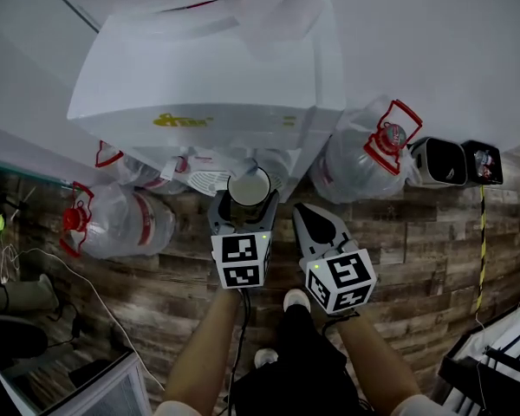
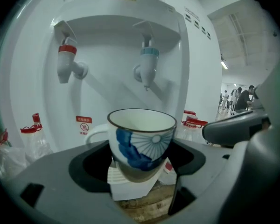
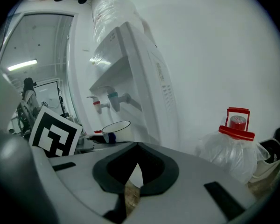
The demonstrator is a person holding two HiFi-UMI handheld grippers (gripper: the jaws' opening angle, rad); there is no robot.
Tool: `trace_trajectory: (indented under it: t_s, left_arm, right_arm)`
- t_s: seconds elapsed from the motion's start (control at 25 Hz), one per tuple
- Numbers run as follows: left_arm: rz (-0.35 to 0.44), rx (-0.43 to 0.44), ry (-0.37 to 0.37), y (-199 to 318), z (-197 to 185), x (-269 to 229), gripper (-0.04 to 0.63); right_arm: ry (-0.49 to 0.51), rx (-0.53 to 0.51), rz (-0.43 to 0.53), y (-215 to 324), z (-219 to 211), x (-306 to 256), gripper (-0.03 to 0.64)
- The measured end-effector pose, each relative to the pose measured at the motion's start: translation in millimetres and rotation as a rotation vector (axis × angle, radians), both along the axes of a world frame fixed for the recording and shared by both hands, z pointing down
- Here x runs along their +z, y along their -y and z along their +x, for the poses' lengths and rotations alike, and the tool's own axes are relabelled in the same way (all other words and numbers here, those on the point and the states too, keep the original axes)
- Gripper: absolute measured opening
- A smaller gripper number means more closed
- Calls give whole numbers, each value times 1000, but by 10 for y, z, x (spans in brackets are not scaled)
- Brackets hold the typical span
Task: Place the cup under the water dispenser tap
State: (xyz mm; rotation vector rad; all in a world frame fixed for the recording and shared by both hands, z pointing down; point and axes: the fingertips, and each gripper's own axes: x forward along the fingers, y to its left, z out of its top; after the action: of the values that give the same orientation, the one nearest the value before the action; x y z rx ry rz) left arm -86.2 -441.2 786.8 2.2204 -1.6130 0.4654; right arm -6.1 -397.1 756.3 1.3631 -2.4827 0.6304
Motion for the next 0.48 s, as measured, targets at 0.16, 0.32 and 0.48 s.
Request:
trace_trajectory:
  t_s: [0.16, 0.32, 0.48]
  left_arm:
    - [6, 5, 10, 79, 20, 110, 416]
    - [-1, 1, 13, 136, 27, 202, 416]
    - [-4, -4, 13, 161, 27, 253, 416]
  right_arm:
    - [5, -6, 8, 63, -38, 35, 21]
    - [10, -7, 8, 91, -52, 58, 21]
    - [12, -5, 7, 104, -49, 87, 21]
